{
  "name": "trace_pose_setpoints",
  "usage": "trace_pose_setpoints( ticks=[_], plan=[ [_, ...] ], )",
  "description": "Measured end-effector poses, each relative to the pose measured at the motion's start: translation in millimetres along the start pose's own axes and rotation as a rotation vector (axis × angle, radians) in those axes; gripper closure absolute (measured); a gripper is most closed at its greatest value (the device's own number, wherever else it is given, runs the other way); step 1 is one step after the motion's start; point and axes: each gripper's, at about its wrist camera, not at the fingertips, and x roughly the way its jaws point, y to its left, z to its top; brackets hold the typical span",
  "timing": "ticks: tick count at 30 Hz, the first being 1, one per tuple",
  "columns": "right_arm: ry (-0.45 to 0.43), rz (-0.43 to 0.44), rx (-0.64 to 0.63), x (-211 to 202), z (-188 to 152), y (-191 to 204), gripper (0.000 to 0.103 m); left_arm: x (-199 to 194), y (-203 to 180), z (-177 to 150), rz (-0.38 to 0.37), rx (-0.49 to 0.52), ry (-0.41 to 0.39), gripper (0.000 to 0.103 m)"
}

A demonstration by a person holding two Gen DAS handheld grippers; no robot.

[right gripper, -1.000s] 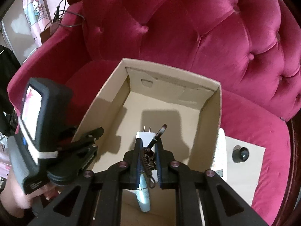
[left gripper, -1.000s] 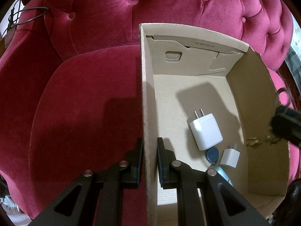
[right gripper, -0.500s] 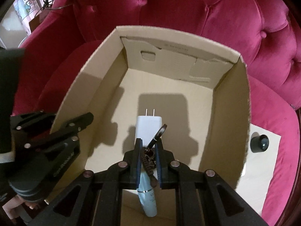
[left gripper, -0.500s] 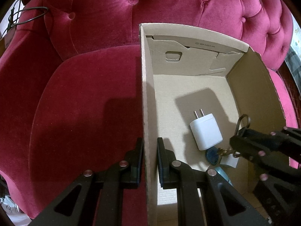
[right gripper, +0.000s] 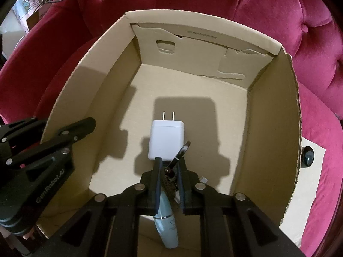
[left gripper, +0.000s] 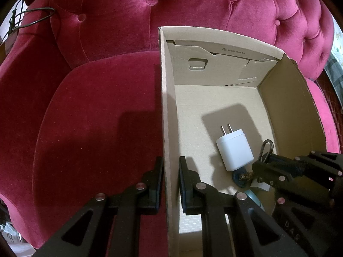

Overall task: Organize rigid objects
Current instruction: 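Lower the keys beside the key fob and open the right gripper, then withdraw the open right gripper from the box toward the black cap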

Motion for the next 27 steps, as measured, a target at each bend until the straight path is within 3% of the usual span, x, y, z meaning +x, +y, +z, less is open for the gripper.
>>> trace_pose_setpoints(
  ticks=[5,21,27],
  plan=[
    [-0.015,0.006,0.014,-4.2,1.5,-1.3,0.064,-0.1,0.8,0.3,0.000,0.000,0.000,0.088],
    [-0.082,0.005,0.029,-44.0,2.0,-9.0,0.058,-0.4,0.6,-0.8,0.002,0.002,-0.001,0.088],
    [-0.108,-0.010,0.032,-61.3,1.1,-15.2,0.043,-0.4,1.1,-0.5,0.002,0.002,0.000,0.088]
  ],
)
